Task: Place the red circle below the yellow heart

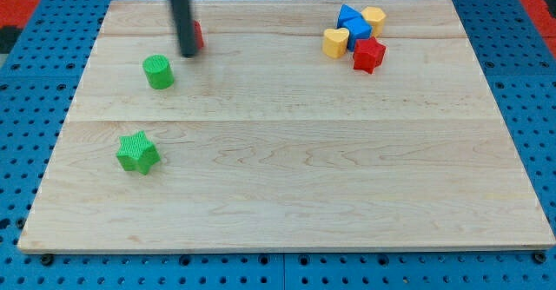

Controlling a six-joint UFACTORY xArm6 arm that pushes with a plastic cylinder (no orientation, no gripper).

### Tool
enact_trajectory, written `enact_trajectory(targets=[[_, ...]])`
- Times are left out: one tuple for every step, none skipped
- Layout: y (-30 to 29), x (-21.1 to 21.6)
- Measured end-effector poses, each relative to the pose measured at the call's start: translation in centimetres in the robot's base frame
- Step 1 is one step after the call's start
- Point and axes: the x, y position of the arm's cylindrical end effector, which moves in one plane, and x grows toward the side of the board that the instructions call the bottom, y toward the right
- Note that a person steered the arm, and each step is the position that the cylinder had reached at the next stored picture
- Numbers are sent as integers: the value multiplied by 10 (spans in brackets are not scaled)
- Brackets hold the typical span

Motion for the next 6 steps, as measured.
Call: enact_trajectory(targets=[[-89, -34], [-17, -56], [129, -56], [133, -82], [21, -81], [90, -18]])
